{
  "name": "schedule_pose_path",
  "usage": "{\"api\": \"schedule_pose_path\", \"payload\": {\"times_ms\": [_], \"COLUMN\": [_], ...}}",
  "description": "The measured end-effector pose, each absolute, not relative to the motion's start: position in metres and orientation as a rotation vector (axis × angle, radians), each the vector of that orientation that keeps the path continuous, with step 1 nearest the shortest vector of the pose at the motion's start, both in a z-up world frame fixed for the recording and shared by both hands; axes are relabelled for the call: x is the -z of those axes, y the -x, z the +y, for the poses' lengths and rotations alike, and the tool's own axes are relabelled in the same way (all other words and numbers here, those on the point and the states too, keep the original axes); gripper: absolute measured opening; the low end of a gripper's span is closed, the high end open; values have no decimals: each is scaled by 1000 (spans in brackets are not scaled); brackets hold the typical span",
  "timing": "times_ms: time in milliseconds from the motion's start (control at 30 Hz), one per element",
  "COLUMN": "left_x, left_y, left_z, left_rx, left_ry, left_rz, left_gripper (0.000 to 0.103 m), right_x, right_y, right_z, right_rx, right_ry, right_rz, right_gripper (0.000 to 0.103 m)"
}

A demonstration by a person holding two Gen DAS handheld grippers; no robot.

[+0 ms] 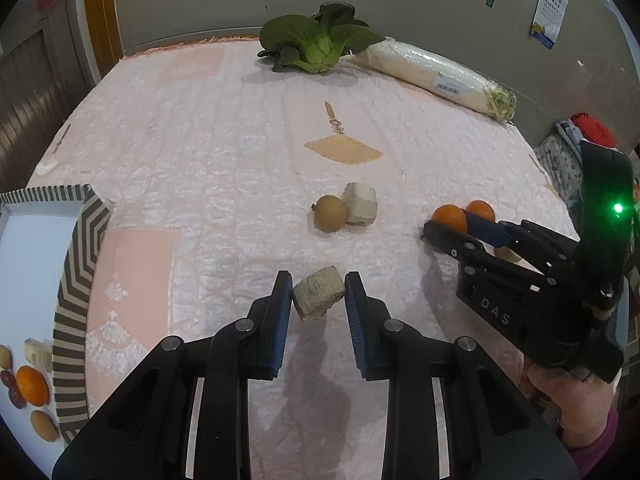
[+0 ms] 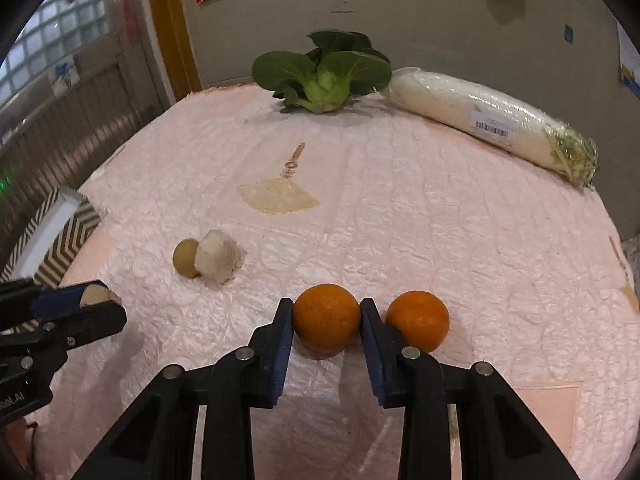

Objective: Organize fruits
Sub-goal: 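Grasp a white chunk with the left gripper while the right gripper grasps an orange, then carry the white chunk and the orange in both grippers over the tray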

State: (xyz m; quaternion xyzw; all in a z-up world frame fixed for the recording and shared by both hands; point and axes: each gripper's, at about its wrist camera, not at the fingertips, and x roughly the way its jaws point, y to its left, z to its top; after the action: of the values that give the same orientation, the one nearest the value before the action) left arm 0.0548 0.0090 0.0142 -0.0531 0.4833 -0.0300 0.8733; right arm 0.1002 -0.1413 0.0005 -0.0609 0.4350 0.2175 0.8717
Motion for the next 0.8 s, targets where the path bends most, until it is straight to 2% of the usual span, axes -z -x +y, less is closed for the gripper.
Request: {"api": "schedule_pose_path", "payload": {"times_ms": [800], "left_x": [-41], "left_y": [32], "left_z": [50], "left_rx": [8], "left_ry": [116], "left_rz": [928], "left_gripper": [26], "right_x": [-46], "right_y": [28], "right_z": [-100], "right_rx": [-502], "right_ry": [52], "right_rz": [789], "right_gripper": [32]}}
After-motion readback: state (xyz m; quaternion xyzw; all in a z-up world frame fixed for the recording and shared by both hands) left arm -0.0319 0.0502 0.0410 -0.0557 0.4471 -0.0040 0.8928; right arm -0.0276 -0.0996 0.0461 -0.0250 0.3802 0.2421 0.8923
